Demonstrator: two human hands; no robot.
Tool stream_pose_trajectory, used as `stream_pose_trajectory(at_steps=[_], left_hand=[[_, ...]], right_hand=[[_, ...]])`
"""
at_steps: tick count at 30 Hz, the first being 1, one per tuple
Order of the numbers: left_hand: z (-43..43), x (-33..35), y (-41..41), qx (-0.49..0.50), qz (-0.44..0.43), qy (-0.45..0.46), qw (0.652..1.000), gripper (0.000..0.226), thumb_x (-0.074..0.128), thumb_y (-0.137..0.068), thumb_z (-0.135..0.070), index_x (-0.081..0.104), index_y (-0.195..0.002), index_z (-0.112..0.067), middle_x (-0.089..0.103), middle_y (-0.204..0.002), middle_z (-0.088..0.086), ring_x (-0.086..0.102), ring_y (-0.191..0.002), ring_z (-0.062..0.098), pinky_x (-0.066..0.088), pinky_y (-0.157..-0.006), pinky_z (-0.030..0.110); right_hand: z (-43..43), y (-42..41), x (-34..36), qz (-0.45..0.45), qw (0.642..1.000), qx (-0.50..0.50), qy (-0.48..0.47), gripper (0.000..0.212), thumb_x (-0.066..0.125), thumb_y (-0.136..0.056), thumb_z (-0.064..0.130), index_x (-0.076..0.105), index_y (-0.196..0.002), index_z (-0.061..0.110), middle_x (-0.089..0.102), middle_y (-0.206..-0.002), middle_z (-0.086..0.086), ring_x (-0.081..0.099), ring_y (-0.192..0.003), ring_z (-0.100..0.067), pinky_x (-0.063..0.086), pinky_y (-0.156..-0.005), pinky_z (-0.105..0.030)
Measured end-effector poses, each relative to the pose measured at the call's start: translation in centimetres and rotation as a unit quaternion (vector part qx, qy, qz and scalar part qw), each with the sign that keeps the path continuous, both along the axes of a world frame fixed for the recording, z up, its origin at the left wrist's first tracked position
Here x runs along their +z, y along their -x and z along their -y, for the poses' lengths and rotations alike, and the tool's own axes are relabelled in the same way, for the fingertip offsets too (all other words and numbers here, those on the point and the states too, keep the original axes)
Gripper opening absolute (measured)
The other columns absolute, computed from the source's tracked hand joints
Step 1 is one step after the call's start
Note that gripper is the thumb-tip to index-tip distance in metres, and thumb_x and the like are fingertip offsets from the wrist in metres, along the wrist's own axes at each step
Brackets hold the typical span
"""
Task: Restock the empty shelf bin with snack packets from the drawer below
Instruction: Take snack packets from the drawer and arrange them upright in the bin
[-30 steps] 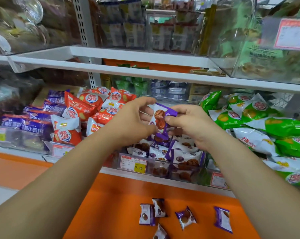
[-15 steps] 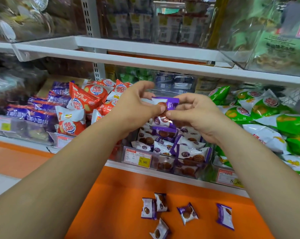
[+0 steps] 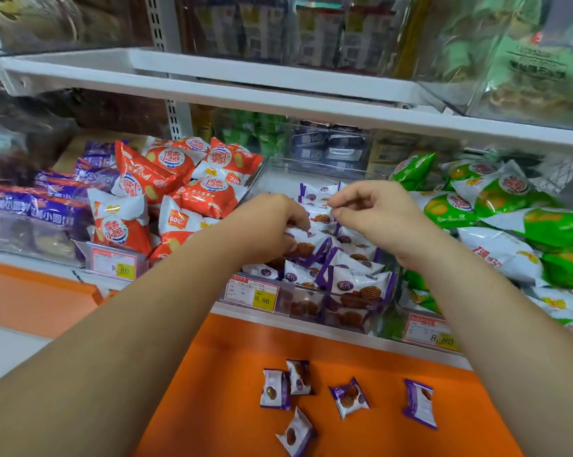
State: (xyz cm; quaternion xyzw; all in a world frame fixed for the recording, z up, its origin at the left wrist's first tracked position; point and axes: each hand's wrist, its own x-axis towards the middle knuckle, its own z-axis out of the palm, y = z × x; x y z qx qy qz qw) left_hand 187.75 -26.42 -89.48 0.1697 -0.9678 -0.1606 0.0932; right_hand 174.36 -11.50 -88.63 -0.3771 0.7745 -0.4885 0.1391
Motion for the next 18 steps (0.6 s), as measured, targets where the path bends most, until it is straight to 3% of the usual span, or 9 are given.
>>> stream_pose_trajectory(at_steps=[3, 5, 8, 12, 14, 16, 18], left_hand=[[-0.1, -1.3, 1.3, -0.006, -0.01, -0.015, 1.0, 0.026, 0.078, -0.084, -0.016, 0.071, -0.107, -0.027, 0.06, -0.094, -0.01, 0.059, -0.089, 0.014, 0.039, -0.065, 0.021], [-0.2, -2.1, 1.8, -0.013, -0.016, -0.034, 0.999, 0.023, 0.079, -0.083, -0.015, 0.074, -0.101, -0.028, 0.062, -0.091, -0.011, 0.058, -0.081, 0.009, 0.036, -0.058, 0.014], [-0.1, -2.6, 2.1, -0.02, -0.031, -0.053, 0.998, 0.023, 0.081, -0.084, -0.016, 0.078, -0.103, -0.028, 0.062, -0.093, -0.011, 0.057, -0.077, 0.007, 0.046, -0.067, 0.019], [0.1, -2.7, 2.1, -0.014, -0.027, -0.049, 0.998, 0.024, 0.081, -0.085, -0.018, 0.08, -0.106, -0.03, 0.063, -0.094, -0.006, 0.061, -0.082, 0.014, 0.047, -0.073, 0.024], [-0.3, -3.0, 2.0, -0.006, -0.031, -0.04, 0.999, 0.024, 0.08, -0.086, -0.018, 0.079, -0.108, -0.028, 0.066, -0.096, -0.004, 0.063, -0.085, 0.016, 0.046, -0.073, 0.023], [-0.8, -2.9, 1.6, 0.005, -0.051, -0.035, 0.998, 0.027, 0.079, -0.086, -0.017, 0.078, -0.112, -0.026, 0.071, -0.104, 0.001, 0.066, -0.091, 0.019, 0.053, -0.079, 0.029], [-1.0, -2.2, 0.5, 0.024, -0.071, -0.034, 0.997, 0.038, 0.078, -0.086, -0.016, 0.072, -0.123, -0.023, 0.068, -0.119, 0.002, 0.065, -0.101, 0.021, 0.053, -0.09, 0.033]], right_hand=[[0.1, 0.0, -0.6, -0.029, 0.999, 0.012, -0.025, 0.02, 0.07, -0.091, 0.004, 0.076, -0.087, 0.023, 0.075, -0.091, -0.015, 0.063, -0.075, -0.014, 0.056, -0.076, -0.035], [0.1, 0.2, -0.8, -0.04, 0.999, 0.013, -0.03, 0.02, 0.07, -0.092, 0.006, 0.076, -0.087, 0.024, 0.075, -0.094, -0.016, 0.067, -0.077, -0.025, 0.059, -0.083, -0.041], [0.1, 0.6, -1.1, -0.06, 0.997, 0.011, -0.038, 0.015, 0.07, -0.092, 0.008, 0.078, -0.091, 0.021, 0.076, -0.09, -0.009, 0.072, -0.087, -0.028, 0.06, -0.083, -0.042], [0.4, 0.6, -1.2, -0.11, 0.992, 0.021, -0.06, 0.011, 0.07, -0.093, 0.011, 0.078, -0.099, 0.015, 0.074, -0.085, 0.002, 0.069, -0.076, -0.013, 0.059, -0.07, -0.031], [0.4, 0.3, -1.2, -0.12, 0.991, 0.027, -0.054, 0.011, 0.071, -0.092, 0.012, 0.077, -0.101, 0.014, 0.074, -0.087, 0.001, 0.071, -0.078, -0.016, 0.06, -0.069, -0.031], [0.1, -0.2, -1.1, -0.125, 0.991, 0.027, -0.046, 0.013, 0.071, -0.092, 0.013, 0.077, -0.104, 0.014, 0.074, -0.09, -0.002, 0.072, -0.081, -0.021, 0.061, -0.072, -0.034], [-0.5, -0.9, -0.9, -0.139, 0.989, 0.03, -0.042, 0.015, 0.069, -0.093, 0.012, 0.076, -0.106, 0.014, 0.073, -0.087, 0.0, 0.07, -0.076, -0.016, 0.058, -0.068, -0.023]])
